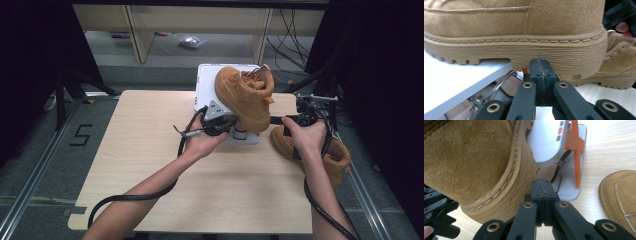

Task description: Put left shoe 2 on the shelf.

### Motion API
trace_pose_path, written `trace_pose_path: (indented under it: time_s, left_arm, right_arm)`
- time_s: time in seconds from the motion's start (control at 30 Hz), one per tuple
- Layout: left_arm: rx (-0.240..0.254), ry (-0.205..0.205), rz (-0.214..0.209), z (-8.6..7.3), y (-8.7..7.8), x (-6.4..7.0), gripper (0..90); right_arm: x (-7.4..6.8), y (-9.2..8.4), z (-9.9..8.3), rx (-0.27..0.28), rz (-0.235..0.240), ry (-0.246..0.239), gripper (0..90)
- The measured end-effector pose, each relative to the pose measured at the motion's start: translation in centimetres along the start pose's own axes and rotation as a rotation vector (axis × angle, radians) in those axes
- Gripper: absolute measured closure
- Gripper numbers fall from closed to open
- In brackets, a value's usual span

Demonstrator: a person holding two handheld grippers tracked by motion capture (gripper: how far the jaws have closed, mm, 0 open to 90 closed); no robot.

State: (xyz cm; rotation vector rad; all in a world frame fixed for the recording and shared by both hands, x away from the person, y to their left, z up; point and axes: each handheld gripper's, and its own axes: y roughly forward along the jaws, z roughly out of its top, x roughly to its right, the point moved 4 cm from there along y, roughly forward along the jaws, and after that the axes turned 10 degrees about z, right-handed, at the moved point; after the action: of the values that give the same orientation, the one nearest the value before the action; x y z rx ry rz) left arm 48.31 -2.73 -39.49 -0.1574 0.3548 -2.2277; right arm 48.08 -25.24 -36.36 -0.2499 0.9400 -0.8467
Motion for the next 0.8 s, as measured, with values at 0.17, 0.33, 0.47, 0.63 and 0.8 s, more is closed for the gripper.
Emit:
trace_pose_path:
  time_s: [0.17, 0.33, 0.47, 0.63, 0.8]
  left_arm:
    - [-0.015, -0.028, 0.024, -0.1, -0.6, -1.4, 90.0]
    - [-0.019, -0.062, 0.044, -0.2, -0.9, -2.7, 89.9]
    - [-0.024, -0.088, 0.045, -0.1, -0.9, -3.3, 90.0]
    - [-0.023, -0.097, 0.057, 0.2, -0.9, -3.8, 90.0]
    - [-0.028, -0.097, 0.067, 0.2, -0.7, -4.4, 90.0]
  right_arm:
    - [-1.3, 1.0, -0.3, -0.015, 0.027, -0.04, 90.0]
    - [-2.4, 2.1, -0.4, -0.026, 0.035, -0.043, 90.0]
    - [-3.0, 2.7, -0.1, -0.013, 0.013, -0.055, 90.0]
    - [-3.5, 3.3, 0.4, -0.012, -0.001, -0.038, 90.0]
    - [-3.6, 4.3, 1.0, -0.021, -0.023, -0.026, 90.0]
